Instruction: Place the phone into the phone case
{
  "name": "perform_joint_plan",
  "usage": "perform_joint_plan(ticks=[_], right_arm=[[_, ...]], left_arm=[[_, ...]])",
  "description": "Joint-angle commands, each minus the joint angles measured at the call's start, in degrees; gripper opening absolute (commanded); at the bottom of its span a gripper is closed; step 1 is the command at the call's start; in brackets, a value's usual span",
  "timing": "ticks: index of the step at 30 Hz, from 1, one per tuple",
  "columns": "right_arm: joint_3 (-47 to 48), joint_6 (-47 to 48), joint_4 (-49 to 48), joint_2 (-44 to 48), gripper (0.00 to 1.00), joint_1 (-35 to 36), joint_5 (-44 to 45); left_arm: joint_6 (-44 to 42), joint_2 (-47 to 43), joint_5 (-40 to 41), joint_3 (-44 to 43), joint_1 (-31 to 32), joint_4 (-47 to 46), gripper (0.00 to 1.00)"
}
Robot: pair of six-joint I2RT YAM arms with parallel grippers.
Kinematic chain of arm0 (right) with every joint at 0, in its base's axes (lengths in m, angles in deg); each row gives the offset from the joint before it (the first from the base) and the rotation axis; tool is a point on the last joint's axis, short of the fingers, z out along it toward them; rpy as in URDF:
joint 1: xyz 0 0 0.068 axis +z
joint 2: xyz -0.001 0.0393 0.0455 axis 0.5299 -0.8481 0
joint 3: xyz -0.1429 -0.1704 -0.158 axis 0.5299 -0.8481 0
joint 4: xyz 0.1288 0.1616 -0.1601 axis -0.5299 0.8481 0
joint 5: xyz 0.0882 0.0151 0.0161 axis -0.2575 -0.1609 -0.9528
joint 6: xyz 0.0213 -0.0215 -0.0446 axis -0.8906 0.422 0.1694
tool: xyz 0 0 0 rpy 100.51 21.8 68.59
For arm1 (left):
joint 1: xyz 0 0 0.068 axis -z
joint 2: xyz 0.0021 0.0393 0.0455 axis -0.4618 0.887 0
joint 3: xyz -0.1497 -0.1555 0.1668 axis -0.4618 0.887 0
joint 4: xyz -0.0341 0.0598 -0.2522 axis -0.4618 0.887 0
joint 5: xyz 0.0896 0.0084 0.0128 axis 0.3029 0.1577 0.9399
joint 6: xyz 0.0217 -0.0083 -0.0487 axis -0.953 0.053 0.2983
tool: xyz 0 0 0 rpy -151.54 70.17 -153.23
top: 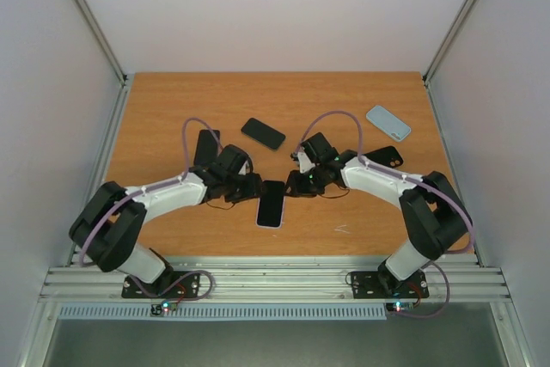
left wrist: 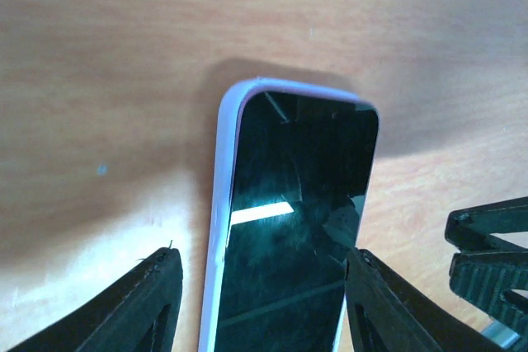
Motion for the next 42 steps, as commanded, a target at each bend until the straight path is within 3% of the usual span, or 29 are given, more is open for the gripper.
perform_joint_plan(ticks=[1, 12, 24, 31, 42], right_arm=[[3.3, 2.8, -1.8, -4.2, 0.28, -2.8, -3.8], [6.9, 3.4, -4.2, -13.2, 0.27, -5.8, -6.5], [6.5, 2.8, -6.5, -20.2, 0.21, -6.0, -7.7], [6.3, 3.0, -4.7, -24.0, 0.15, -5.8, -4.2], [10.8, 3.9, 4.6, -29.6, 0.15, -2.8, 9.8]], left_arm=[[-3.4, 5.5, -2.1, -4.8, -1.4, 1.0, 0.55], [-6.9, 13.5, -2.2, -10.7, -1.8, 4.3, 0.5], [-7.3, 16.9, -3.1, -11.3, -1.8, 4.8, 0.41], [-7.0, 17.6, -2.1, -11.5, -1.1, 5.1, 0.39], [-7.2, 18.8, 2.9, -12.1, 1.2, 7.6, 0.39]])
